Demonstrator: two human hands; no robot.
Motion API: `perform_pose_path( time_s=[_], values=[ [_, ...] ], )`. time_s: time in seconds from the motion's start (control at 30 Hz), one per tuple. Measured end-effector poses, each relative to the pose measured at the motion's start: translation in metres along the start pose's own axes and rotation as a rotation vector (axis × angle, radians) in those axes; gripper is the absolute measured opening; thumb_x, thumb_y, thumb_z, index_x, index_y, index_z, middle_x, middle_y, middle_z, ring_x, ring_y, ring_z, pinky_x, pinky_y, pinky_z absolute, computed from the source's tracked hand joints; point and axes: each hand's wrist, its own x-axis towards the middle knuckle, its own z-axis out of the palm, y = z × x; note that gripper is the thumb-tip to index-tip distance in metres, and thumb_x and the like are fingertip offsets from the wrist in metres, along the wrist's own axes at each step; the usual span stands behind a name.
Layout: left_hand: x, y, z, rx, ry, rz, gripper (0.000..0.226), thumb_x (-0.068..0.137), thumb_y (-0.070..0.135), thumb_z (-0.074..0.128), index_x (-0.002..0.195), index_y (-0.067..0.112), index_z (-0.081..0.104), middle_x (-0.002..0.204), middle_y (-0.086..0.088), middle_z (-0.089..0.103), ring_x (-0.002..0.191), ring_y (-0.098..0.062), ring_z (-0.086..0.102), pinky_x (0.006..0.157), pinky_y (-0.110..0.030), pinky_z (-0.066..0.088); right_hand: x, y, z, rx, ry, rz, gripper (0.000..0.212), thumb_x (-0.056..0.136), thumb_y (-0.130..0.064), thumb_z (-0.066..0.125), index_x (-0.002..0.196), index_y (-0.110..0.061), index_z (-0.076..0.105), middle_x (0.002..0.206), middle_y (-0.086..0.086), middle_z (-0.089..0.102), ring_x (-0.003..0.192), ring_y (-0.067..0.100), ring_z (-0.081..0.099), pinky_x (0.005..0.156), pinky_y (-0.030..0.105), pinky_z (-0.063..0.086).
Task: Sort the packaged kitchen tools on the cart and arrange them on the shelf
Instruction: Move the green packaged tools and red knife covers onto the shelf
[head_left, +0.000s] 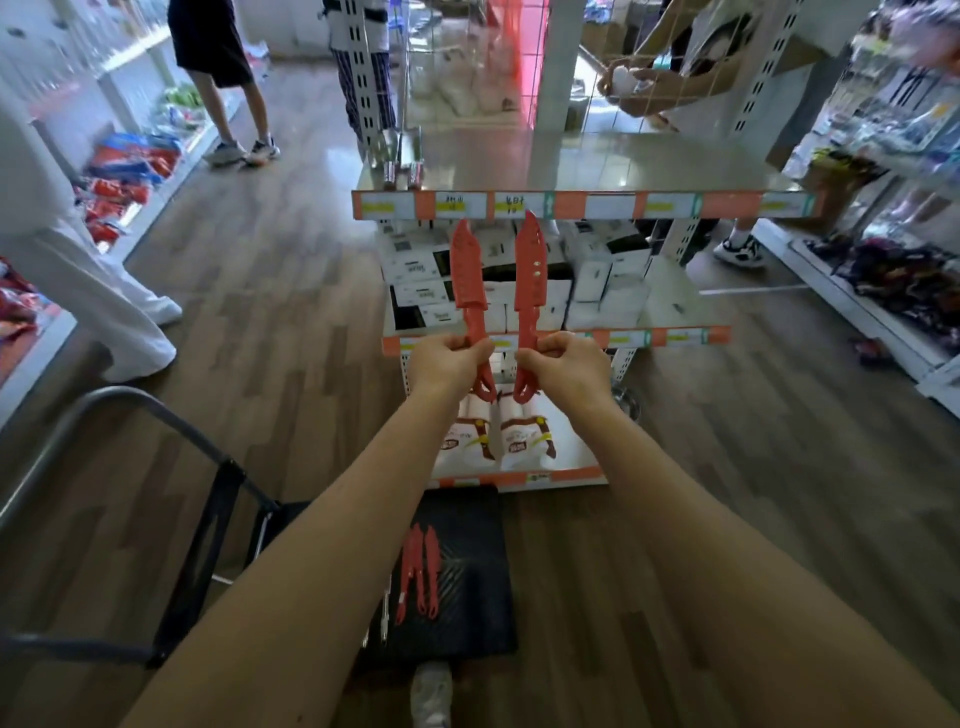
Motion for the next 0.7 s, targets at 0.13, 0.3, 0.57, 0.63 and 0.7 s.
perform_pose_path(
  time_s=[0.13,0.3,0.57,0.63,0.7],
  values=[
    [0.026,0.001,-0.01,0.023,-0.022,0.085,0.02,0.082,0.02,0.068,0.098,0.009,0.068,0.081,-0.002,0.069,0.077,-0.017,0.068,0.074,-0.028,0.055,0.02,-0.012,0.007,0.032,0.012,-0.072,0.008,0.082,-0.017,0.068,0.08,-0.013,0.061,0.073,0.002,0.066,0.069,0.016,0.065,0.07,0.027,0.057],
    [0.061,0.002,-0.014,0.008,-0.077,0.121,0.02,0.084,0.021,0.065,0.101,0.011,0.067,0.084,0.002,0.069,0.078,-0.012,0.067,0.071,-0.023,0.054,0.055,-0.018,0.021,0.052,0.03,-0.096,0.012,0.082,-0.02,0.068,0.089,-0.011,0.063,0.075,0.0,0.066,0.063,0.006,0.064,0.057,0.011,0.052],
    [0.121,0.035,0.001,-0.04,-0.156,0.142,0.002,0.084,0.02,0.065,0.086,0.02,0.066,0.078,0.0,0.07,0.075,-0.016,0.07,0.071,-0.027,0.057,0.118,-0.038,0.031,0.066,0.039,-0.094,0.011,0.08,-0.026,0.069,0.078,-0.023,0.059,0.075,-0.002,0.067,0.067,0.008,0.065,0.062,0.015,0.054],
    [0.141,0.044,0.007,-0.024,-0.148,0.148,0.005,0.085,0.02,0.065,0.081,0.023,0.064,0.076,0.0,0.069,0.074,-0.017,0.069,0.072,-0.029,0.058,0.14,-0.042,0.032,0.07,0.049,-0.089,0.012,0.08,-0.026,0.07,0.082,-0.018,0.062,0.077,0.001,0.067,0.071,0.012,0.066,0.065,0.021,0.056],
    [0.164,0.051,0.015,-0.002,-0.112,0.138,0.006,0.083,0.022,0.066,0.079,0.025,0.064,0.079,-0.002,0.07,0.078,-0.019,0.07,0.079,-0.037,0.057,0.166,-0.045,0.032,0.072,0.042,-0.084,0.012,0.08,-0.027,0.07,0.083,-0.017,0.062,0.078,0.003,0.069,0.075,0.017,0.068,0.072,0.03,0.058]
  ],
)
